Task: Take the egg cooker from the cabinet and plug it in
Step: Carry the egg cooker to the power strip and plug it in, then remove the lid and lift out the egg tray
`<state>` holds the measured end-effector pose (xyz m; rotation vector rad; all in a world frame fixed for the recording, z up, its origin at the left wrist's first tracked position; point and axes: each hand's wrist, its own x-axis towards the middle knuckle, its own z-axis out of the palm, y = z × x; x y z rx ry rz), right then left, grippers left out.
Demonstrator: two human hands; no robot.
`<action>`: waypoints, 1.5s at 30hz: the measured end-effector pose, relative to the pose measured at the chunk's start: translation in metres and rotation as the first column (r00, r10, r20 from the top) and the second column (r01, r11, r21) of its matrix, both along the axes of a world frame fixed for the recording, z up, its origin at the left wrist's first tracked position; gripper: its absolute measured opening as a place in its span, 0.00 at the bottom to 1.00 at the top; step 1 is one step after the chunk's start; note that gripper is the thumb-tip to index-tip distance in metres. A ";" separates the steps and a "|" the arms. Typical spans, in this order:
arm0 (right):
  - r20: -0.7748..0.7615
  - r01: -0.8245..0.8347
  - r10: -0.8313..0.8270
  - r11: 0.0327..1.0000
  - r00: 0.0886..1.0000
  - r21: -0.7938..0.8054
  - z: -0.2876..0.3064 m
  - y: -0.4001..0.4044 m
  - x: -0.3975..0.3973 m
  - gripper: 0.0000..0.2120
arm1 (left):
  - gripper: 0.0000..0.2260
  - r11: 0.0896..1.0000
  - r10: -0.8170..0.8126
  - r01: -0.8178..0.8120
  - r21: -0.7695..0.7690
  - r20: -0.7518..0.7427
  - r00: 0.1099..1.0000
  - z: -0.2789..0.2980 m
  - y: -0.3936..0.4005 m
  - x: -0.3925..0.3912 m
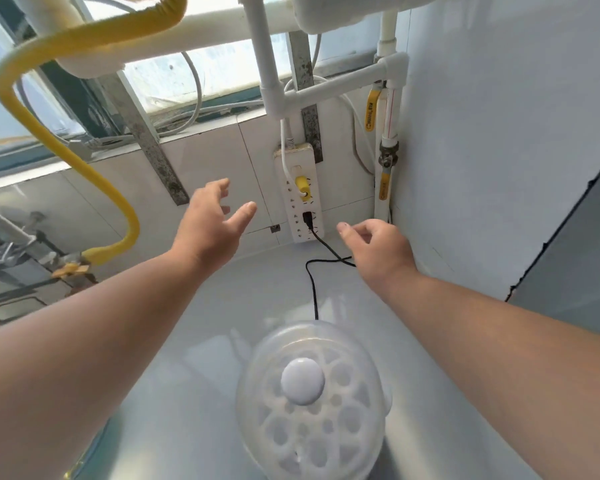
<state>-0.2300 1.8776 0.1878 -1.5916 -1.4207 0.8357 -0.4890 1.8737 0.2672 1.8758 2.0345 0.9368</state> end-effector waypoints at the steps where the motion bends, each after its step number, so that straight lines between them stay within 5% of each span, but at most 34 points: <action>1: -0.030 -0.013 0.013 1.000 0.999 -0.008 0.002 -0.012 0.005 0.18 | 0.30 1.000 0.015 -0.015 0.017 0.032 0.999 0.001 -0.015 -0.002; 5: -0.245 -0.042 0.018 0.995 0.969 -0.095 0.014 -0.065 0.026 0.30 | 0.30 0.997 0.079 -0.079 -0.006 0.180 0.980 0.007 -0.081 -0.007; 9: -0.392 -0.034 -0.055 0.976 0.918 -0.216 0.022 -0.109 0.044 0.26 | 0.22 0.985 0.169 -0.139 -0.103 0.406 0.898 0.007 -0.140 -0.003; 13: -0.526 -0.032 -0.181 0.929 0.831 -0.370 0.036 -0.153 0.051 0.19 | 0.13 0.952 0.306 -0.221 -0.213 0.686 0.660 0.003 -0.193 0.010; 17: -0.518 -0.071 -0.201 0.886 0.831 -0.458 0.051 -0.197 0.055 0.19 | 0.18 0.903 0.421 -0.252 -0.349 0.837 0.350 0.004 -0.247 0.030; 21: -0.501 -0.124 -0.148 0.875 0.853 -0.469 0.064 -0.220 0.063 0.20 | 0.18 0.902 0.412 -0.259 -0.347 0.871 0.268 0.007 -0.282 0.045; 25: -0.492 -0.131 -0.145 0.866 0.858 -0.483 0.072 -0.222 0.065 0.21 | 0.20 0.891 0.442 -0.280 -0.357 0.822 0.358 0.012 -0.285 0.054; 30: -0.514 -0.122 -0.177 0.860 0.839 -0.495 0.069 -0.221 0.064 0.22 | 0.29 0.974 0.222 -0.168 -0.150 0.515 0.828 0.018 -0.280 0.070; 32: -0.525 -0.112 -0.198 0.858 0.828 -0.501 0.067 -0.221 0.064 0.22 | 0.31 0.992 0.111 -0.082 -0.096 0.348 0.931 0.020 -0.277 0.077; 37: -0.523 -0.084 -0.228 0.858 0.822 -0.506 0.064 -0.219 0.072 0.21 | 0.29 0.990 0.018 0.012 -0.139 0.213 0.977 0.023 -0.268 0.093; 45: -0.512 -0.043 -0.268 0.855 0.816 -0.516 0.059 -0.215 0.082 0.18 | 0.58 0.930 -0.099 0.082 -0.358 -0.029 0.995 0.026 -0.260 0.102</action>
